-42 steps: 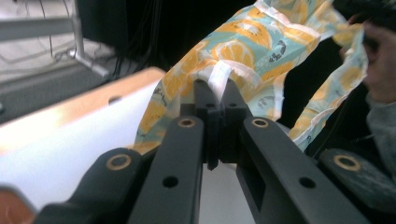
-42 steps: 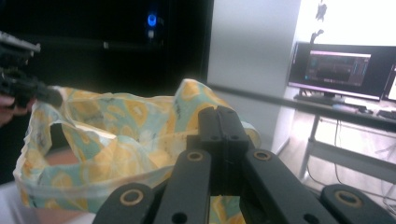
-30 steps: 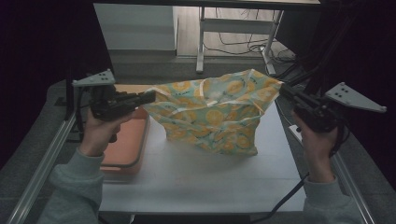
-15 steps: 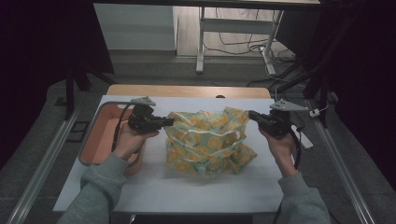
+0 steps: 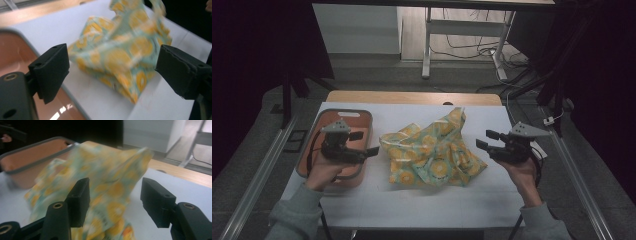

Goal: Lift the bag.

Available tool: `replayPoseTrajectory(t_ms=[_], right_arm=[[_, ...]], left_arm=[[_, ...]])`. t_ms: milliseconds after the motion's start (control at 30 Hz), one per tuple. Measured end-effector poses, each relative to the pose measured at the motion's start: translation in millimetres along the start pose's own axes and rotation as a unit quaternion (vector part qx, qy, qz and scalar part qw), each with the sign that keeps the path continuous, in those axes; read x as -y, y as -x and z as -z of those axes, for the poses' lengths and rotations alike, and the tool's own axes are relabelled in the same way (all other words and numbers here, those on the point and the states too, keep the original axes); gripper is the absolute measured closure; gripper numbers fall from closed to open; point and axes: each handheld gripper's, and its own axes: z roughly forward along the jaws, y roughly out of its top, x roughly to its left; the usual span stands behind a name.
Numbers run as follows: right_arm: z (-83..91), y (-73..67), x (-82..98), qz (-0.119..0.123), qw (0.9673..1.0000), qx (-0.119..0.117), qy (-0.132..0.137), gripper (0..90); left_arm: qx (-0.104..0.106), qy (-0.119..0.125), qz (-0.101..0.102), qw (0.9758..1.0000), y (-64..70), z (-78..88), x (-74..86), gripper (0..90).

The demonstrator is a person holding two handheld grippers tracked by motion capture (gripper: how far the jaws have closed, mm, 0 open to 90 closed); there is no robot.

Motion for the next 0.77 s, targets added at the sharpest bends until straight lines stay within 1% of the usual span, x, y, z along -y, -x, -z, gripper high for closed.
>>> replayPoseTrajectory(t_ms=[67,133,167,233,300,433,500,567,667,767], right_arm=[[3.6,-6.2,9.7,0.007,1.0000,-0.003,-0.002,40.3],[4.7,-9.4,19.2,0.007,0.9999,-0.005,-0.006,40.6],[4.8,-10.7,25.6,0.010,0.9999,0.000,-0.013,40.7],[5.7,-11.6,34.8,0.017,0.9997,0.005,-0.018,41.3],[5.6,-10.9,40.7,0.019,0.9996,0.004,-0.022,41.5],[3.9,-11.2,41.6,0.031,0.9992,0.006,-0.024,42.1],[2.8,-13.0,40.8,0.037,0.9991,0.005,-0.021,42.3],[1.8,-14.3,40.8,0.043,0.9988,0.004,-0.024,42.2],[0.8,-15.1,42.7,0.045,0.9986,0.003,-0.027,42.1],[0.2,-14.9,43.8,0.047,0.9984,0.006,-0.030,41.6]], left_arm=[[0.001,-0.010,-0.001,1.0000,4.0,-1.1,10.0,13.9],[0.000,-0.019,-0.004,0.9998,7.5,-2.9,18.1,15.1],[-0.001,-0.022,-0.006,0.9997,9.2,-3.5,21.4,15.6],[-0.007,-0.023,-0.011,0.9997,11.6,-4.8,25.9,15.8],[-0.009,-0.026,-0.011,0.9996,12.3,-6.6,28.2,16.0],[-0.012,-0.028,-0.007,0.9995,11.6,-8.9,30.8,16.6],[-0.012,-0.027,-0.006,0.9995,11.0,-8.3,30.8,16.8],[-0.014,-0.024,-0.002,0.9996,10.4,-7.2,31.1,16.9],[-0.017,-0.020,0.002,0.9997,9.7,-5.5,31.6,16.9],[-0.016,-0.019,0.000,0.9997,10.2,-4.5,32.0,16.9]])
